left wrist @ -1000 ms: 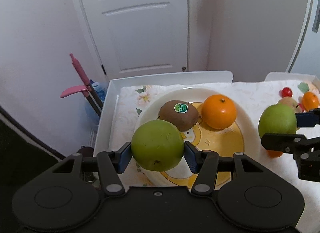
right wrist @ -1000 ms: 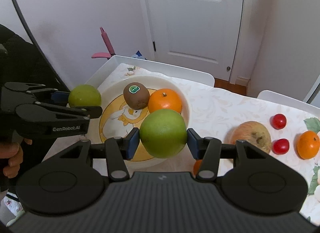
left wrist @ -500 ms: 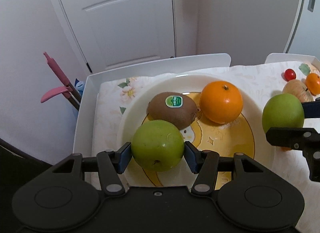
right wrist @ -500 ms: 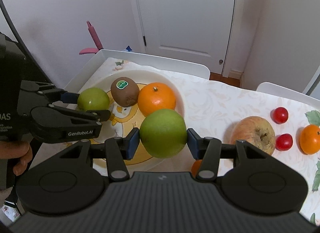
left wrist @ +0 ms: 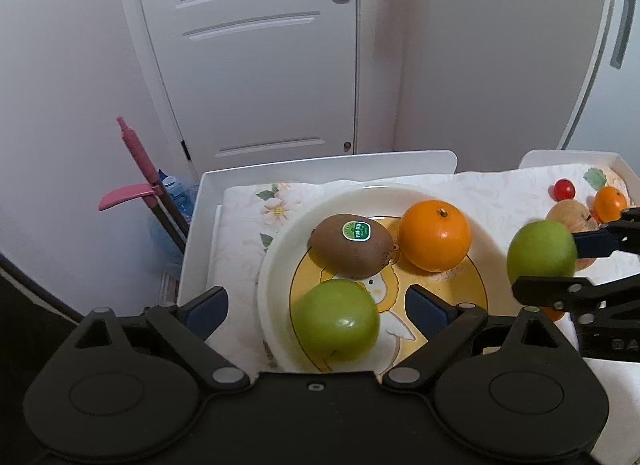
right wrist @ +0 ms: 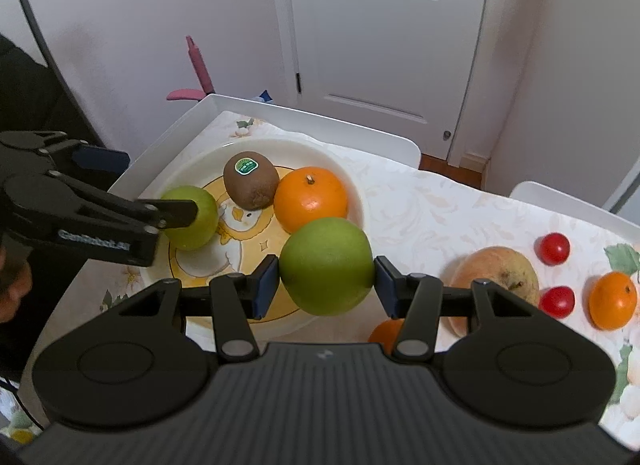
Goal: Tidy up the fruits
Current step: 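Place both green apples into the duck bowl and open both tools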
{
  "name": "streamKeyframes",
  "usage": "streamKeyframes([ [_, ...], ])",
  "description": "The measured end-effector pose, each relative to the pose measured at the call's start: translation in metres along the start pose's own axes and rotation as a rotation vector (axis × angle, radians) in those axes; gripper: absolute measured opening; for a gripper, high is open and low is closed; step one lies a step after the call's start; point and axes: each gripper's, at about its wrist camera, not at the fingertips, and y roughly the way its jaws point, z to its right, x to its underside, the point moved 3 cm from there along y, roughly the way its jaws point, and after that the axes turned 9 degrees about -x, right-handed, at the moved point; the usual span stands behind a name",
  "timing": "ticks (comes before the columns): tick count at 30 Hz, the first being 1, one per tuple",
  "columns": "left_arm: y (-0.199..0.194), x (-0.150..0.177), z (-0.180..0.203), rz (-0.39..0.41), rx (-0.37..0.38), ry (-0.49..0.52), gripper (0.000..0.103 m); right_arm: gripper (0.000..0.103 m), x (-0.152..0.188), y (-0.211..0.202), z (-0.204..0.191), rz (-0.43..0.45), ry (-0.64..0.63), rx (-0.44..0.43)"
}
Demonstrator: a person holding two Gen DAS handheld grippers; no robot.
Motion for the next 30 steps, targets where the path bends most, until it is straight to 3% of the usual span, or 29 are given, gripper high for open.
streamKeyframes([
  [16, -0.006, 0.011, -0.010, -0.032, -0.017, -0.082, 0.098, 0.067, 0.010, 0.044, -0.019, -0.047, -0.140, -0.094],
  [17, -0.007, 0.011, -0.009, -0.030, -0.020, -0.078, 0.097, 0.068, 0.010, 0.044, -0.020, -0.040, -0.145, -0.097],
  [19, -0.009, 0.011, -0.008, -0.027, -0.025, -0.074, 0.097, 0.088, 0.008, 0.038, -0.023, 0.006, -0.165, -0.095],
  [20, -0.011, 0.011, -0.008, -0.026, -0.026, -0.075, 0.098, 0.103, 0.007, 0.034, -0.024, 0.032, -0.174, -0.075],
  [22, -0.013, 0.012, -0.007, -0.023, -0.031, -0.081, 0.098, 0.103, 0.008, 0.026, -0.026, 0.078, -0.192, -0.039],
  [25, -0.016, 0.013, -0.007, -0.022, -0.031, -0.089, 0.098, 0.103, 0.011, 0.026, -0.023, 0.042, -0.181, -0.033],
  [30, -0.023, 0.013, -0.004, -0.018, -0.043, -0.088, 0.098, 0.103, 0.014, 0.015, -0.019, 0.062, -0.164, -0.044],
])
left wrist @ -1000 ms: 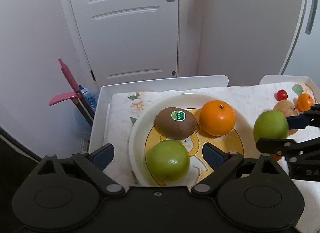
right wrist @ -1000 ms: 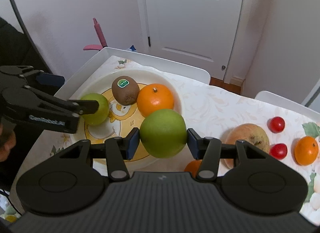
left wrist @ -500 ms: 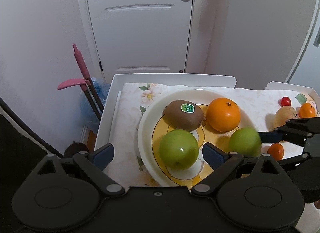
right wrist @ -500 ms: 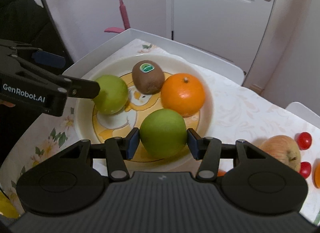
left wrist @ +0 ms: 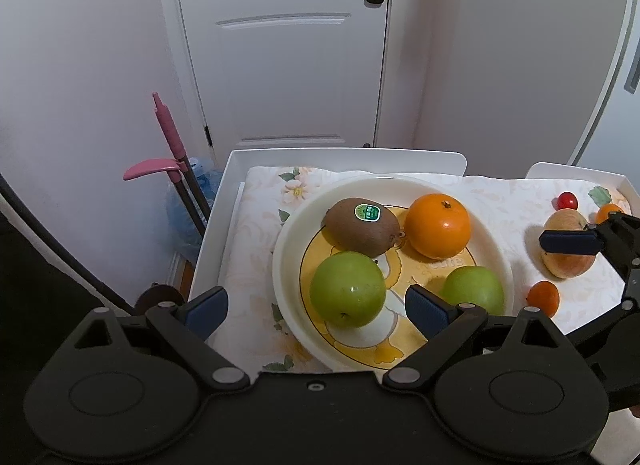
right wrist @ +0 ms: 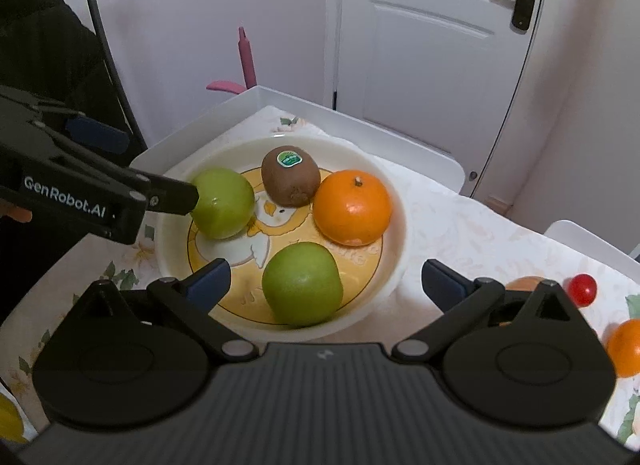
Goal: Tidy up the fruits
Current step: 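Place both green apples into the duck bowl and open both tools, then move the left tool to a tangerine and grasp it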
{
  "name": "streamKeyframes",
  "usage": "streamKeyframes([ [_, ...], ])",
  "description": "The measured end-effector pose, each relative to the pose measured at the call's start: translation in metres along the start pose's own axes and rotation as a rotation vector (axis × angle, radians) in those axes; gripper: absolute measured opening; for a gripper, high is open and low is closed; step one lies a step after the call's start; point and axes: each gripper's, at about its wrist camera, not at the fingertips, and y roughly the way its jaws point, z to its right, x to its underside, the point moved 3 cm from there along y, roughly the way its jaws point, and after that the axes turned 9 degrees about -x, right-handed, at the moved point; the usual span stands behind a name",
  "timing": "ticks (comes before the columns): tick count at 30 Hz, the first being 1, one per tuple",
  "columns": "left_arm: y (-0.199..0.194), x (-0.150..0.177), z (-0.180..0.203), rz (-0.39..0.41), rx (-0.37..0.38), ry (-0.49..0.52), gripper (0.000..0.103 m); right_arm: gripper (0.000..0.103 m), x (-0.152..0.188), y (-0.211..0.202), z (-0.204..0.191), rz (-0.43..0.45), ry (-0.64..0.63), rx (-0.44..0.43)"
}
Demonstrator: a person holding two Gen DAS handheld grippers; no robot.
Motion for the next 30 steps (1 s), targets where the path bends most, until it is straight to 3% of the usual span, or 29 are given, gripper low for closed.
streamKeyframes([
  [18, -0.063, 0.001, 0.037, 0.069, -0.019, 0.011, 0.098, 0.103, 0.015, -0.087, 0.020, 0.087, 0.045, 0.040],
  [30, -0.094, 0.003, 0.099, 0.095, 0.006, 0.028, 0.098, 0.103, 0.050, -0.147, 0.079, 0.112, 0.117, 0.088],
])
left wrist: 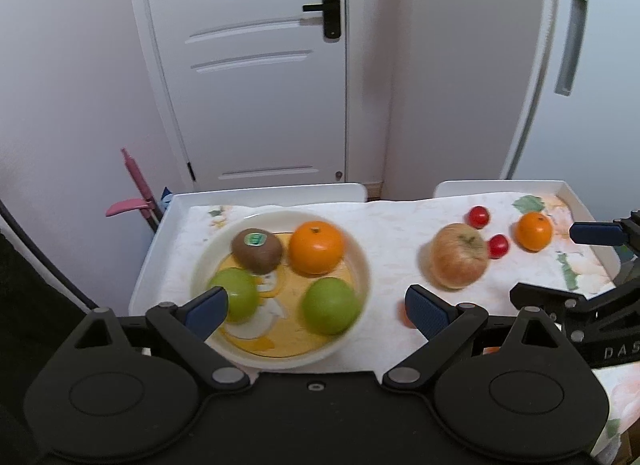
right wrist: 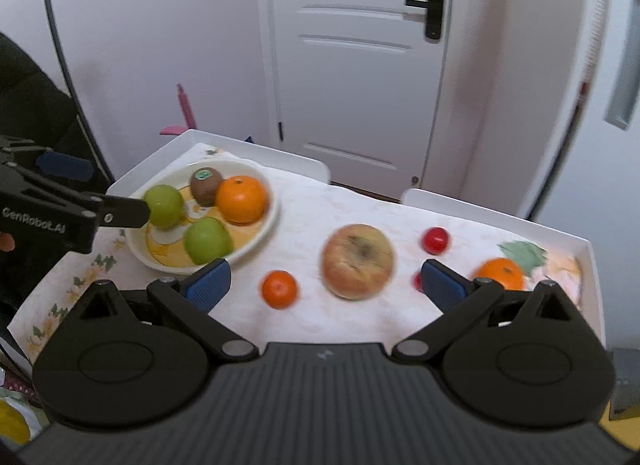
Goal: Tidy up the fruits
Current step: 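Move the left tool to a tangerine and grasp it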
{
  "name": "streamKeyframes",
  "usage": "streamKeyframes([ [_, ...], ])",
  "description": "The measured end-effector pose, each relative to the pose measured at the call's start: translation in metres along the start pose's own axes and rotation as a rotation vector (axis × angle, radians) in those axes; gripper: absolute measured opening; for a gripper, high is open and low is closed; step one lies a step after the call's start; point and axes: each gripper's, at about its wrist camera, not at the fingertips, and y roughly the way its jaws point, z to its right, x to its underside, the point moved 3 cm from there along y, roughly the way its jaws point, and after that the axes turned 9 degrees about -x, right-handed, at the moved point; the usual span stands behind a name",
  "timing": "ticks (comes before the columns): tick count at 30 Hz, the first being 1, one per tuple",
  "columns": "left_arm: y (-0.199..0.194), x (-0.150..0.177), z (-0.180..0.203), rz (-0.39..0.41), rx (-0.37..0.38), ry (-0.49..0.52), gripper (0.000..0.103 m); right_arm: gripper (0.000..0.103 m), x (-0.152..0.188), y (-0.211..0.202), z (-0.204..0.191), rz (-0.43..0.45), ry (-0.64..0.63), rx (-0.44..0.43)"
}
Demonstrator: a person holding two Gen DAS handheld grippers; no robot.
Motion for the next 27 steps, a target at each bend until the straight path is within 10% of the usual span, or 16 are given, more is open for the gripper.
streamKeyframes([
  [27, 0.045, 0.064, 0.175, -0.093, 0.092, 0.106, 0.088, 0.091, 0.058, 0.041, 0.131, -0.067, -0.067, -0.079],
])
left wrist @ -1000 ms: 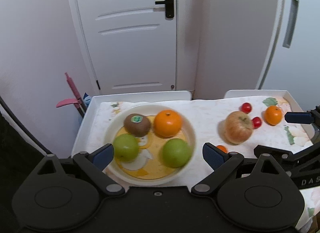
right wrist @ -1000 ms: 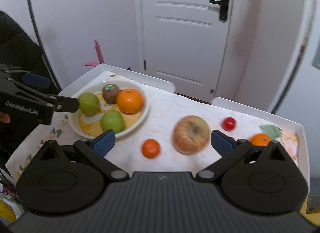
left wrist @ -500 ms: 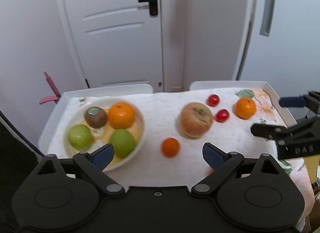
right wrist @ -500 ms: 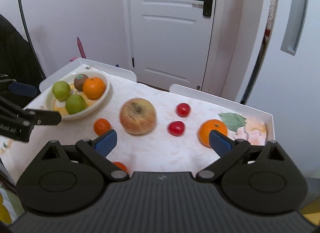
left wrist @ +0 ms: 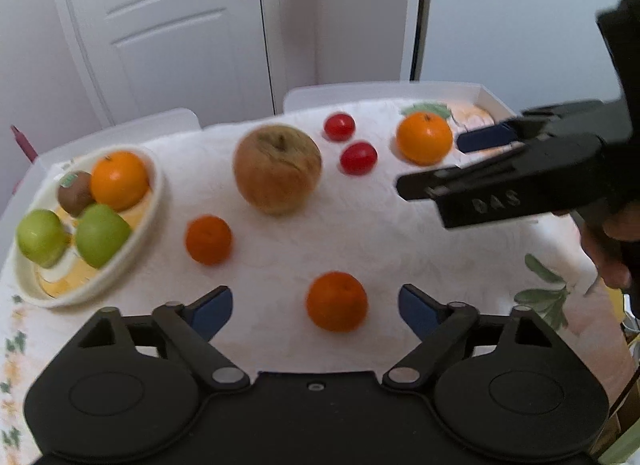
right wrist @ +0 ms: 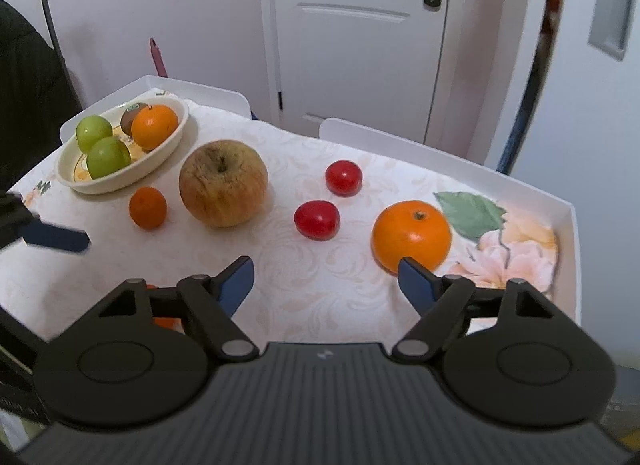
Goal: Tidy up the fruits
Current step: 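Move the left tool to a tangerine and grasp it, then carry the tangerine toward the bowl with the left tool while the right tool grasps a cherry tomato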
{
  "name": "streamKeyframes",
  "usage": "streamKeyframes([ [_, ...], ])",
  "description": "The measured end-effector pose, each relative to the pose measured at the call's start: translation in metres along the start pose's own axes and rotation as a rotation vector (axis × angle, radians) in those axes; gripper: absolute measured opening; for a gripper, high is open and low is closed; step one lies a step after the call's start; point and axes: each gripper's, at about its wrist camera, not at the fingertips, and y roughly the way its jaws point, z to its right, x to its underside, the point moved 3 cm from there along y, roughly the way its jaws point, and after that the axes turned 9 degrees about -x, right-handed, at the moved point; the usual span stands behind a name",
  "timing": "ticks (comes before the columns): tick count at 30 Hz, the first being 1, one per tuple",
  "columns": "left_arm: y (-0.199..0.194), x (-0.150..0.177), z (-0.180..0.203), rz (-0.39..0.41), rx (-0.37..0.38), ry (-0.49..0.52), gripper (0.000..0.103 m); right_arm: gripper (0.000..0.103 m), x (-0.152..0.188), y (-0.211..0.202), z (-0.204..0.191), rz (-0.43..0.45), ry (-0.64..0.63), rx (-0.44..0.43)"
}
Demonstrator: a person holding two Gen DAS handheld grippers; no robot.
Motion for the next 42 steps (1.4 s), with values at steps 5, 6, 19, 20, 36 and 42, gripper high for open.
streamKeyframes([
  [5, 0.015, 0.005, 0.006, -0.024, -0.005, -0.013, 0.077, 0.085, -0.002, 0.021, 0.001, 0.001, -0.003, -0.032],
  [6, 0.017, 0.006, 0.006, -0.025, -0.008, -0.016, 0.076, 0.084, -0.002, 0.024, 0.000, 0.002, -0.008, -0.038],
  [19, 0.024, 0.007, 0.011, -0.029, -0.018, -0.022, 0.053, 0.073, -0.009, 0.055, -0.008, 0.029, 0.009, -0.008],
  [20, 0.024, 0.007, 0.012, -0.029, -0.018, -0.020, 0.051, 0.073, -0.010, 0.056, -0.008, 0.032, 0.011, -0.003],
  [36, 0.022, 0.005, 0.006, -0.025, -0.052, -0.041, 0.042, 0.065, -0.015, 0.071, -0.003, 0.025, 0.019, 0.022],
  [42, 0.021, 0.003, 0.002, -0.024, -0.063, -0.052, 0.042, 0.051, -0.015, 0.074, -0.003, 0.023, 0.010, 0.031],
])
